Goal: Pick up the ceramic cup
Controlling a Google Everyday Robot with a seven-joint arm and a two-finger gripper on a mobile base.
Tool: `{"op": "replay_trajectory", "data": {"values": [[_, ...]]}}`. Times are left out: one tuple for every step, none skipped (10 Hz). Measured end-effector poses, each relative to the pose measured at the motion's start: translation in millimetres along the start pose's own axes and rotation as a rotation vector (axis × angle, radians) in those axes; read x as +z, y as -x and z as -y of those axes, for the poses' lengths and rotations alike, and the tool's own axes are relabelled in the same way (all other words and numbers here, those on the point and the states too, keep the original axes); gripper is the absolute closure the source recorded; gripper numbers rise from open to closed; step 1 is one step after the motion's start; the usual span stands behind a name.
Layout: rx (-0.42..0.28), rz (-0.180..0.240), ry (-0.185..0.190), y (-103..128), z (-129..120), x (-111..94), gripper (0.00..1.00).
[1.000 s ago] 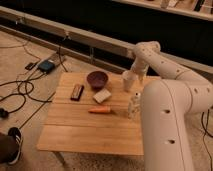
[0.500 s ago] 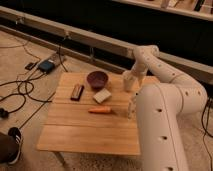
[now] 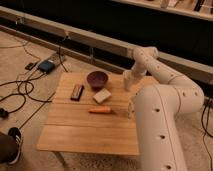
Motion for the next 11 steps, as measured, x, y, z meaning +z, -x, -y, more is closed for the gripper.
{"op": "replay_trajectory", "data": {"values": [[-0.021, -0.005, 0.013, -6, -4, -6, 1.0], [-0.054, -0.01, 0.028, -13, -8, -14, 1.0], [-0.089, -0.012, 0.046, -20, -11, -25, 1.0], [-0.119, -0.019, 0.067, -29, -12, -35, 1.0], [-0.149, -0.027, 0.087, -36, -14, -44, 1.0], [-0.19, -0.042, 0.11, -46, -15, -55, 1.0], [-0.246, -0.083, 0.127, -64, -12, -71, 1.0], [-0.272, -0.108, 0.122, -74, -9, -78, 1.0], [-0.301, -0.137, 0.11, -85, -7, -86, 1.0], [-0.337, -0.172, 0.088, -98, -4, -97, 1.0], [-0.357, -0.18, 0.072, -101, -5, -104, 1.0]]}}
